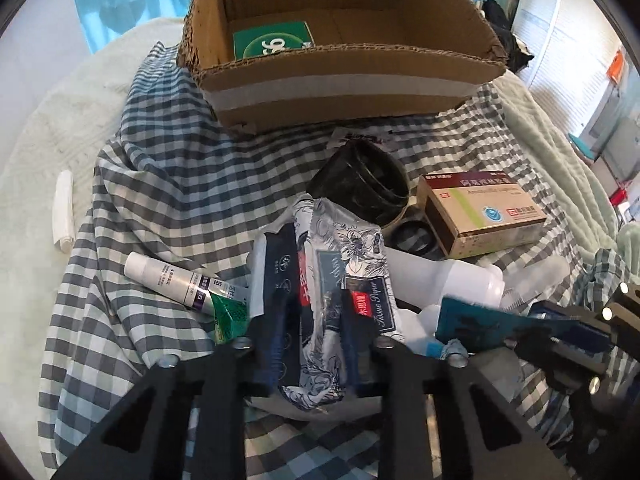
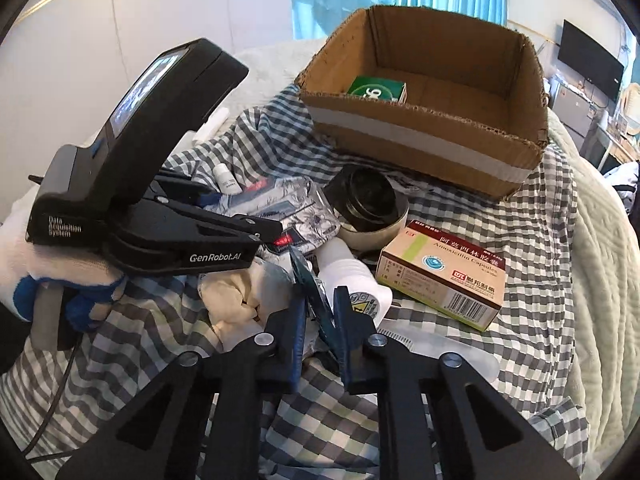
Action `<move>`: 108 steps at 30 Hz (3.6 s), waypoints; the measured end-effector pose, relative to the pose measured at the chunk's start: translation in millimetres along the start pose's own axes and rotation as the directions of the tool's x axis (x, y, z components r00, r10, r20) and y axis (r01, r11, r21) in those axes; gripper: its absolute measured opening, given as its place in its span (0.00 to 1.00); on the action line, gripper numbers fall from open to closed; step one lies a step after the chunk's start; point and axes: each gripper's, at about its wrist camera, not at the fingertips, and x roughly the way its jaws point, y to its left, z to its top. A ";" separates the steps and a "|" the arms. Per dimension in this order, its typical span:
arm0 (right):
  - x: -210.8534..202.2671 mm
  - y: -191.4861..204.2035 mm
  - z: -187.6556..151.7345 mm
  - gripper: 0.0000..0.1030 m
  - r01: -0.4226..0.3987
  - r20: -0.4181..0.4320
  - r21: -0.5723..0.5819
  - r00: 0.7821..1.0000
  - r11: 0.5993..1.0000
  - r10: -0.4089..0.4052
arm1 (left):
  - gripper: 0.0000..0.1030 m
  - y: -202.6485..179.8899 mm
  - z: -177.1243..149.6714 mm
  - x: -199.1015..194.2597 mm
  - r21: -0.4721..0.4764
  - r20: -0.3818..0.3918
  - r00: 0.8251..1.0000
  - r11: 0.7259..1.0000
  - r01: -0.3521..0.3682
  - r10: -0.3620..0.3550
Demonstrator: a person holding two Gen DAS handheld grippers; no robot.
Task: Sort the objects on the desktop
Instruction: 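Grasp the patterned tissue pack with the left tool while the right grasps the teal blister card, then lift both held items and carry them over the cardboard box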
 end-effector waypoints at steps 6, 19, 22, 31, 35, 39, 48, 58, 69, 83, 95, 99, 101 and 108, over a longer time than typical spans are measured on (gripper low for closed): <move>-10.0 -8.4 0.7 0.09 0.005 0.045 0.046 0.999 0.999 -0.007 | 0.09 0.0 -1.6 -10.5 0.002 0.047 0.999 1.000 0.000 0.000; -42.2 -0.3 -2.5 0.08 0.086 0.179 0.078 0.979 0.993 -0.099 | 0.05 -3.0 -2.0 -52.6 0.010 0.241 0.971 1.000 -0.009 0.007; -49.3 0.0 -2.2 0.08 0.098 0.217 0.085 0.970 0.992 -0.114 | 0.05 -4.8 -0.7 -64.1 0.020 0.294 0.956 0.999 -0.028 0.021; -68.8 -6.6 3.4 0.08 0.126 0.299 0.136 0.940 0.983 -0.162 | 0.05 -1.1 8.9 -95.1 0.000 0.391 0.920 1.000 -0.023 0.021; -81.6 -8.5 11.6 0.08 0.139 0.343 0.147 0.921 0.979 -0.182 | 0.05 3.7 17.7 -115.5 -0.014 0.443 0.897 1.000 -0.009 0.015; -99.4 -9.0 23.2 0.08 0.148 0.401 0.154 0.894 0.977 -0.199 | 0.05 7.1 25.4 -137.2 -0.034 0.502 0.865 0.999 -0.006 0.022; -132.4 -6.1 55.7 0.08 0.191 0.504 0.151 0.829 0.970 -0.242 | 0.05 8.0 40.2 -170.5 -0.035 0.574 0.819 0.999 -0.012 0.030; -169.8 -2.4 104.9 0.08 0.233 0.622 0.124 0.739 0.965 -0.259 | 0.05 7.2 63.9 -197.8 -0.033 0.646 0.762 0.999 -0.030 0.044; -182.9 -17.7 137.1 0.08 0.225 0.686 0.149 0.678 0.963 -0.264 | 0.05 5.8 100.0 -215.8 -0.042 0.714 0.697 0.998 -0.055 0.069; -174.0 -32.4 169.1 0.08 0.253 0.720 0.129 0.641 0.959 -0.266 | 0.05 1.6 148.5 -201.2 -0.016 0.745 0.665 0.999 -0.052 0.047; -122.4 -68.0 178.1 0.08 0.243 0.680 0.164 0.675 0.956 -0.288 | 0.05 11.8 178.1 -123.7 -0.033 0.677 0.734 0.999 -0.042 0.053; -89.5 -82.4 180.3 0.08 0.244 0.635 0.168 0.714 0.955 -0.294 | 0.05 19.0 185.6 -91.4 -0.036 0.643 0.764 0.998 -0.043 0.057; -74.8 -90.3 182.2 0.08 0.241 0.615 0.172 0.731 0.955 -0.295 | 0.05 20.4 190.2 -78.7 -0.036 0.633 0.772 0.998 -0.045 0.057; -21.9 -110.9 186.0 0.08 0.237 0.543 0.176 0.786 0.956 -0.295 | 0.05 21.7 205.3 -43.6 -0.025 0.594 0.803 0.999 -0.043 0.049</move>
